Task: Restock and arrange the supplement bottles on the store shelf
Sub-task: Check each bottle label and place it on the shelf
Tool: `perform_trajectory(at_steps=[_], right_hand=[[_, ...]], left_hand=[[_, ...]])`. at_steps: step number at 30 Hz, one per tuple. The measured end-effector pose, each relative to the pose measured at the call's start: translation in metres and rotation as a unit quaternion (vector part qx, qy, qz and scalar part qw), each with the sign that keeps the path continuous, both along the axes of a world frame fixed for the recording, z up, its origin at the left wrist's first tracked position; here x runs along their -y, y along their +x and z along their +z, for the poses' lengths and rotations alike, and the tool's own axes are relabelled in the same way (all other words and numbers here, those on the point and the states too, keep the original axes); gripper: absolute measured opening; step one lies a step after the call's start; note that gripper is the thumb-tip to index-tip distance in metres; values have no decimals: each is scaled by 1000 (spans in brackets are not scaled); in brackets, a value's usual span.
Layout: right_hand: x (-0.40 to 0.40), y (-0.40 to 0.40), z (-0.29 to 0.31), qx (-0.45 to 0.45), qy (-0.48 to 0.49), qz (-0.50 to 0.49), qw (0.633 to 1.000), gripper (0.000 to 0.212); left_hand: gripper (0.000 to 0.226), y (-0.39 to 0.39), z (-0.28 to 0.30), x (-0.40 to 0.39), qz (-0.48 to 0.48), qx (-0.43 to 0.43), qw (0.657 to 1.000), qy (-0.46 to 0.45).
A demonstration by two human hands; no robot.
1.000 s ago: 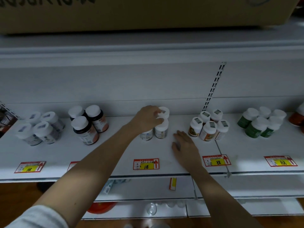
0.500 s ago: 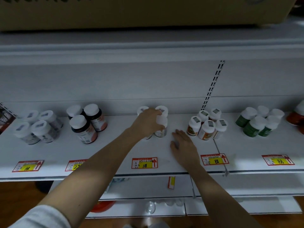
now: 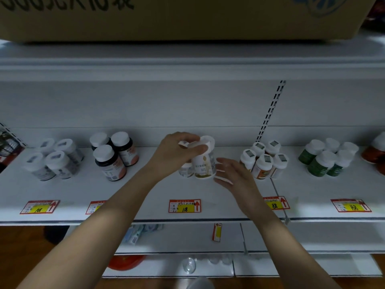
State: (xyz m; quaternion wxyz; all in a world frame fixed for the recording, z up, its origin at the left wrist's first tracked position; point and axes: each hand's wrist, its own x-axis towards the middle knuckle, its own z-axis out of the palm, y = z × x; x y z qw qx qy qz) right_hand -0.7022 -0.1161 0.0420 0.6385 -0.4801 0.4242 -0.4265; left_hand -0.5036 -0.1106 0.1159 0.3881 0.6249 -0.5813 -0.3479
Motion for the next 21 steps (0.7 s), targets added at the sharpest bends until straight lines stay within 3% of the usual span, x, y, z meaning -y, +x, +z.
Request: perform_trajectory(at_steps=[4, 9, 15, 21], right_hand=[[-26, 6, 25, 47, -2, 30, 998, 26], [-43, 14, 41, 71, -6, 39, 997, 44], [-50, 12, 50, 149, 41, 47, 987, 45], [-54, 16, 49, 158, 46, 49, 985, 43]], left_hand=[[22, -1, 10, -11, 19, -48, 999, -1], [33, -7, 19, -22, 20, -62, 998, -3], [35, -3, 24, -37, -3, -93, 996, -5], [38, -2, 23, -47, 2, -125, 992, -6]])
